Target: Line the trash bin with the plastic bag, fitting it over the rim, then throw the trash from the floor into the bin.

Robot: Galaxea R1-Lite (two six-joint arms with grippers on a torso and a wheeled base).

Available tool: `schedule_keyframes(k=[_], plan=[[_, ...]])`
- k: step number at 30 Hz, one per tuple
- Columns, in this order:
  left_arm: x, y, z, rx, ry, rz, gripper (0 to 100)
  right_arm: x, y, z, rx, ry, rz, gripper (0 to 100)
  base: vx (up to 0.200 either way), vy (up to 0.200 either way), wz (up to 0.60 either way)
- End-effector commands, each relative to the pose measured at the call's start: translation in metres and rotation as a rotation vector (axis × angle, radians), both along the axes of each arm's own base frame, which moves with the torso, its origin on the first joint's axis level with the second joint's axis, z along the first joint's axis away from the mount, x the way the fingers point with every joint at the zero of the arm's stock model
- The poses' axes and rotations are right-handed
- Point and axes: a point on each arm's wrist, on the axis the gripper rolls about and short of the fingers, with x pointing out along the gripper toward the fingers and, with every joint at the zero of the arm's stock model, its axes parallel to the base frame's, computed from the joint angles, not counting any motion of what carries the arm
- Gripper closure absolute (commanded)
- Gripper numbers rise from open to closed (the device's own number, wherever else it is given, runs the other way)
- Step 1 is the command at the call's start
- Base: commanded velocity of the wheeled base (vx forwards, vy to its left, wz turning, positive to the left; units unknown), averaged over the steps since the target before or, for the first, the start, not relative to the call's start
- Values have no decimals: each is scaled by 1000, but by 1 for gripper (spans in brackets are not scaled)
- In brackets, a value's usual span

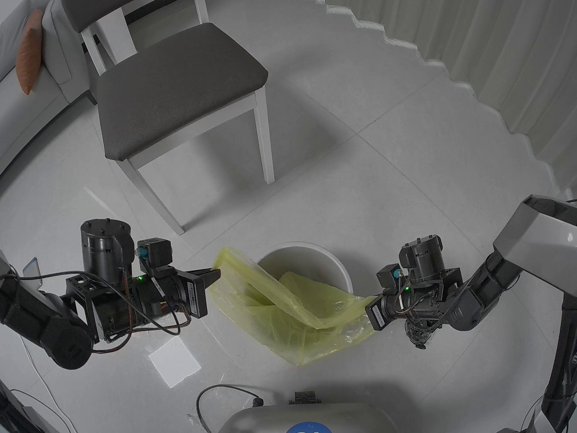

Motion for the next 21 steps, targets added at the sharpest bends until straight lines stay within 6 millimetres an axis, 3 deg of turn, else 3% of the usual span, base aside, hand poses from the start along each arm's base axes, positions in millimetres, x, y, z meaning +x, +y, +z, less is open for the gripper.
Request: schedule_keyframes(k=[1,9,10,18,21], plan=[[2,-2,-22,32,39,21,100,9,-4,-20,-6,18,-11,100,0,0,0],[2,3,-28,23,14,49,100,15,-2,-24,6,-2,-11,100,0,0,0],[-2,8,-35,37,42,61,100,15,-1,-26,-10,-13,8,0,0,0,0],[-9,12,-38,23,28,65,100,10,-4,-15,-16,-44,24,0,0,0,0],[-2,13,-33,-4,-17,82,100,5,-11,5,-1,-80,11,0,0,0,0]])
